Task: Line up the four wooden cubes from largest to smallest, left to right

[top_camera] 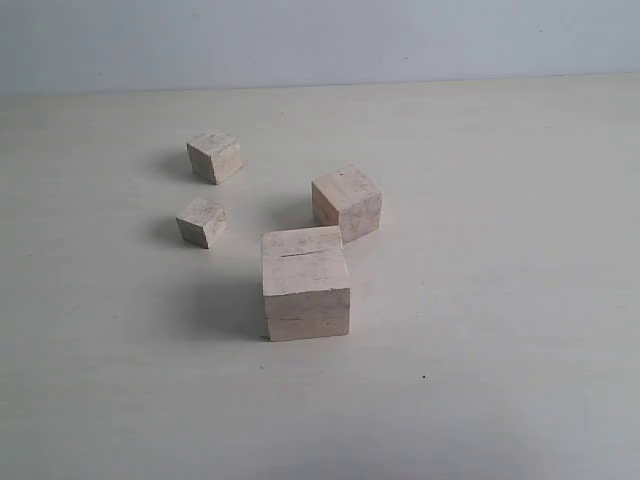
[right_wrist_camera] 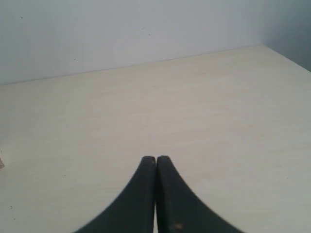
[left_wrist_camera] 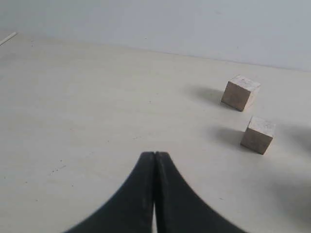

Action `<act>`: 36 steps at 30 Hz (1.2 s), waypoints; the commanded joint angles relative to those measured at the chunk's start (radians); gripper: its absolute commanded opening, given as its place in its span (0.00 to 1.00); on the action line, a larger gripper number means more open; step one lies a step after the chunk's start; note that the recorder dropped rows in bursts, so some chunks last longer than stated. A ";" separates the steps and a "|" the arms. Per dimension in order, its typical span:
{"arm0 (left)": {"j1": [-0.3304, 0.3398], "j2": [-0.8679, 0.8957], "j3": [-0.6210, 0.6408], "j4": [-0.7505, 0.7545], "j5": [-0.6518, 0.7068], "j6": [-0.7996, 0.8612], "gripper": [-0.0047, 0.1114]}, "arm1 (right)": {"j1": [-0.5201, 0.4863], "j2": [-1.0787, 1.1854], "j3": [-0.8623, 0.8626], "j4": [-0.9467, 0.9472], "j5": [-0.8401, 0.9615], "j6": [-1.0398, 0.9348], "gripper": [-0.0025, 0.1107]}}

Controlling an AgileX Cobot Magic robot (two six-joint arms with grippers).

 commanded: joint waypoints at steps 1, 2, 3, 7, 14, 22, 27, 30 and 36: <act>-0.006 -0.006 0.003 -0.013 -0.011 -0.001 0.04 | -0.003 -0.004 0.005 0.000 -0.006 -0.003 0.02; -0.006 -0.006 0.003 -0.013 -0.011 -0.001 0.04 | -0.003 -0.004 0.005 0.000 -0.006 -0.003 0.02; -0.006 -0.006 0.003 -0.013 -0.011 -0.001 0.04 | -0.003 -0.004 0.005 0.000 -0.006 -0.003 0.02; -0.006 -0.006 0.003 -0.013 -0.011 -0.001 0.04 | -0.003 -0.004 0.005 0.000 -0.006 -0.003 0.02; -0.006 -0.006 0.003 -0.013 -0.011 -0.001 0.04 | -0.003 -0.004 0.005 -0.015 -0.359 -0.003 0.02; -0.006 -0.006 0.003 -0.013 -0.011 -0.001 0.04 | -0.003 -0.004 0.005 -0.003 -0.597 -0.003 0.02; -0.006 -0.006 0.003 -0.013 -0.011 -0.001 0.04 | -0.003 -0.004 0.005 -0.001 -0.778 -0.011 0.02; -0.006 -0.006 0.003 -0.013 -0.011 -0.001 0.04 | -0.003 -0.004 -0.040 0.025 -0.721 -0.009 0.02; -0.006 -0.006 0.003 -0.013 -0.011 0.001 0.04 | -0.003 0.068 -0.265 0.023 -0.526 -0.009 0.02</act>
